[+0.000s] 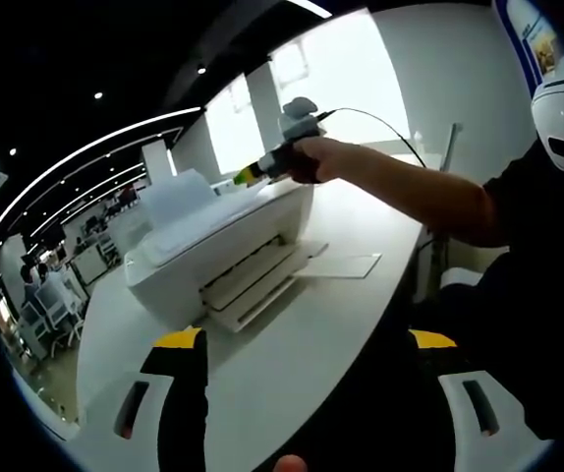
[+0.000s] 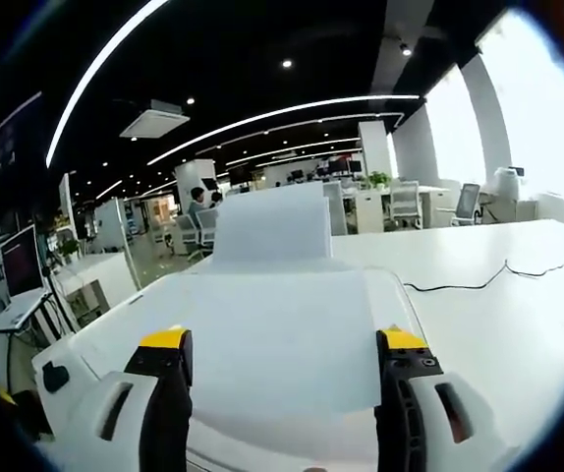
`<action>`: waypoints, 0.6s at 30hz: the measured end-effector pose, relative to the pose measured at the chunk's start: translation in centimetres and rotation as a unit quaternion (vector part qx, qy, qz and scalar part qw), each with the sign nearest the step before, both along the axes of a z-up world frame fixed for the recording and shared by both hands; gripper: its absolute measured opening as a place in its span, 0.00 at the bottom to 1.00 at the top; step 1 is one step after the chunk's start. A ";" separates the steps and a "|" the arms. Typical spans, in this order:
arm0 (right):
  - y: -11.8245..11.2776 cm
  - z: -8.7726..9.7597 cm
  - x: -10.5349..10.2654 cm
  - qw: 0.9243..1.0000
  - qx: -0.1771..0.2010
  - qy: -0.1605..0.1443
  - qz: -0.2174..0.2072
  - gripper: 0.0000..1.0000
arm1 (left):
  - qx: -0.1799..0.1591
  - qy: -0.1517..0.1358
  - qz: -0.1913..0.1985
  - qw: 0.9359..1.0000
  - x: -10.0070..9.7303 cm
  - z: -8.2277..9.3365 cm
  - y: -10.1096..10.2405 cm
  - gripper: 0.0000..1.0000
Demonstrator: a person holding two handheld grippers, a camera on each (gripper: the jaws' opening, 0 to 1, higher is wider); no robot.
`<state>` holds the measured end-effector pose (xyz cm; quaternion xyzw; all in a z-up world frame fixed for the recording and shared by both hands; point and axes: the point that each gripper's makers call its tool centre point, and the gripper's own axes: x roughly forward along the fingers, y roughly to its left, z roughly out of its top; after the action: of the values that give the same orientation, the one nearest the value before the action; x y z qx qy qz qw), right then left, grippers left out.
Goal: Remove the paper from the printer output slot and place it on top of the printer
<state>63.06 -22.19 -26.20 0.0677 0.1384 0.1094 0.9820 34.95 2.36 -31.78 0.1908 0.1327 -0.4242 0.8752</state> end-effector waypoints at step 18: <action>-0.1 -0.2 0.0 1.000 -0.008 0.006 0.001 0.77 | 0.001 0.000 0.000 1.000 -0.1 0.0 0.0 0.84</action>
<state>63.05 -22.31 -26.43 0.0604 0.1452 0.1089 0.9815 34.89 2.33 -31.74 0.1914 0.1326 -0.4243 0.8751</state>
